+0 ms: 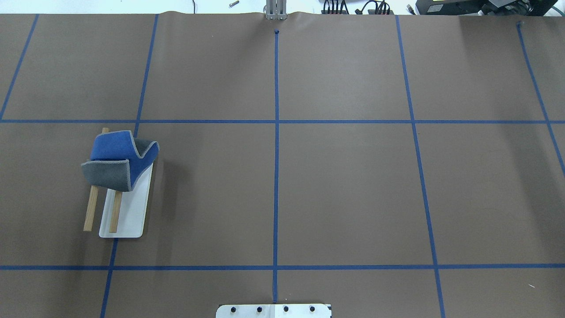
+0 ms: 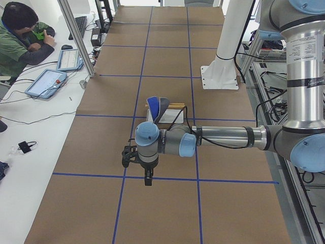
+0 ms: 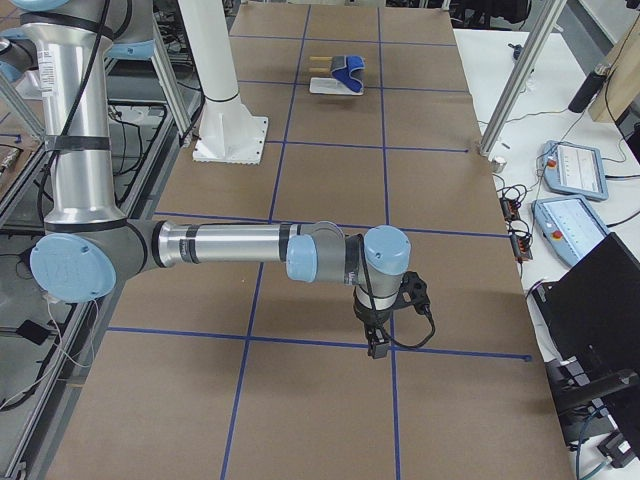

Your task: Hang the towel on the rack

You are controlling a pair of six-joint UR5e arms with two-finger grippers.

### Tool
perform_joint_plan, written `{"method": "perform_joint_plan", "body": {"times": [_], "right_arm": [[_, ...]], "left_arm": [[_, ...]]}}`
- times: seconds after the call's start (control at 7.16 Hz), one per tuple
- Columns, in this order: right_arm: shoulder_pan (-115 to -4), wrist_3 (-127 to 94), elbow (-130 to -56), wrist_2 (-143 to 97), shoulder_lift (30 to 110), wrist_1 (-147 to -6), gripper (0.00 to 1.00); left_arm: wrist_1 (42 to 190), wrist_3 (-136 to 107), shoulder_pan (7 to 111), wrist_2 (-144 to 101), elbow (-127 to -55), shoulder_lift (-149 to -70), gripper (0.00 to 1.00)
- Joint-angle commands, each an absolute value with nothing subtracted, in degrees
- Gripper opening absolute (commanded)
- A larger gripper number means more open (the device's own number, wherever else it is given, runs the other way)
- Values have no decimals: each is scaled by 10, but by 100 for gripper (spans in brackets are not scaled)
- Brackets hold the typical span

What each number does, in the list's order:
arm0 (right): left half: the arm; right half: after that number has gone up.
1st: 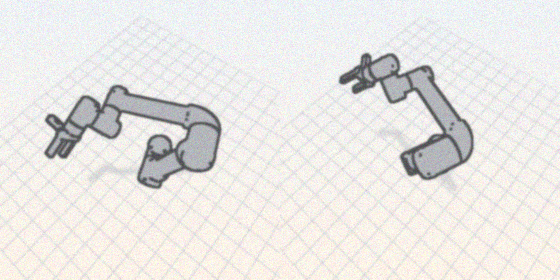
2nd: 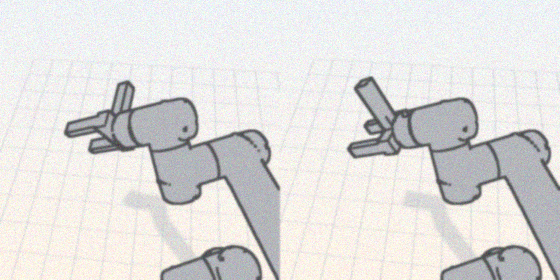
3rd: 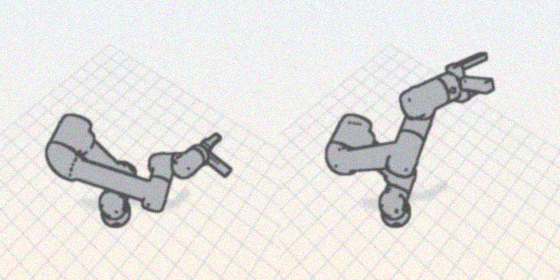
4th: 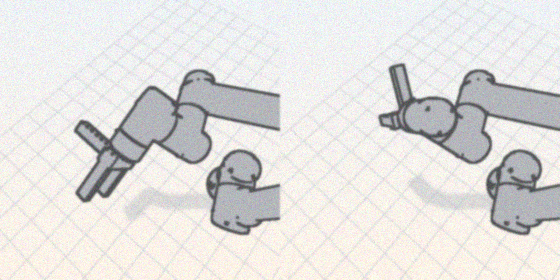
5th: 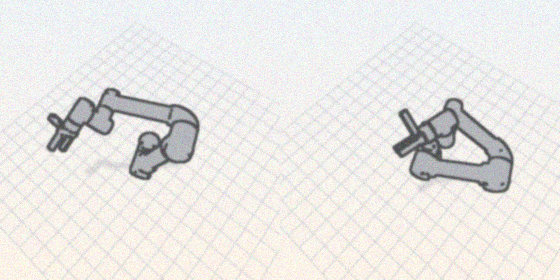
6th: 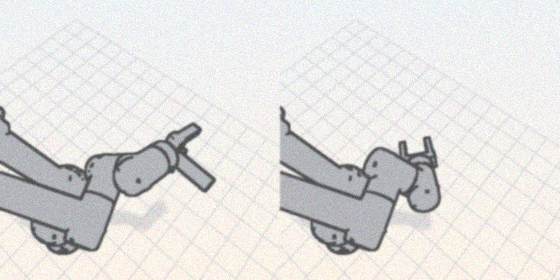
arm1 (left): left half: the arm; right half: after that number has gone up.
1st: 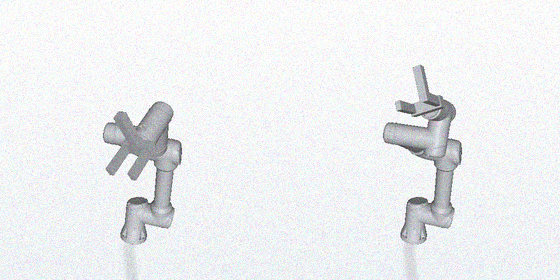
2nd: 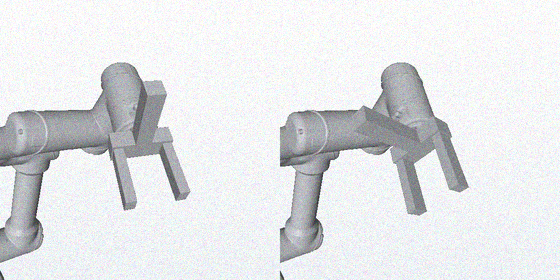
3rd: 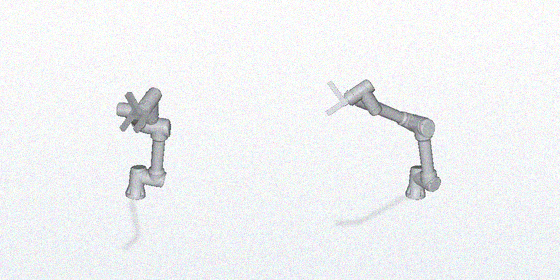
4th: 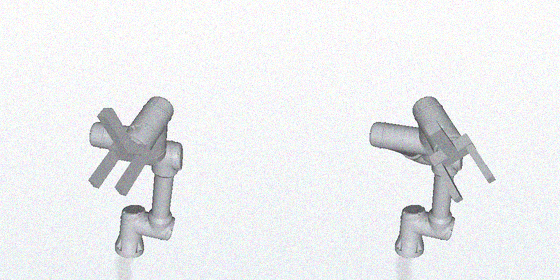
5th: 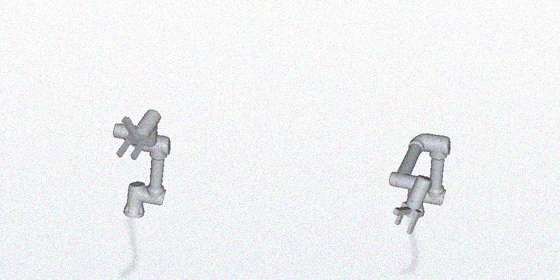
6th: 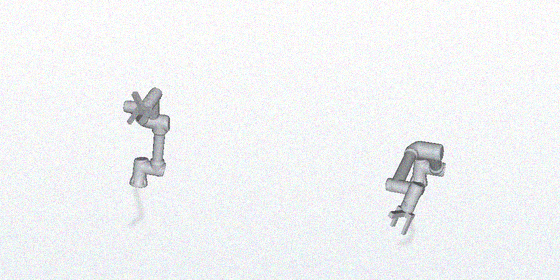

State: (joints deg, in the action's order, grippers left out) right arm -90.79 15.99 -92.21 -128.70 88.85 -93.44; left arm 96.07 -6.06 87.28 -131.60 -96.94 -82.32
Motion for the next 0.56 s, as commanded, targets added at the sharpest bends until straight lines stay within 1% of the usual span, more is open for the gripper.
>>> {"method": "perform_joint_plan", "body": {"times": [0.0, 0.42], "right_arm": [[-908, 160, -921, -1288, 891, -934, 100], [-906, 159, -922, -1288, 892, -935, 100]], "left_arm": [[961, -61, 873, -1317, -969, -820, 99], [961, -61, 874, -1316, -968, -802, 99]]}}
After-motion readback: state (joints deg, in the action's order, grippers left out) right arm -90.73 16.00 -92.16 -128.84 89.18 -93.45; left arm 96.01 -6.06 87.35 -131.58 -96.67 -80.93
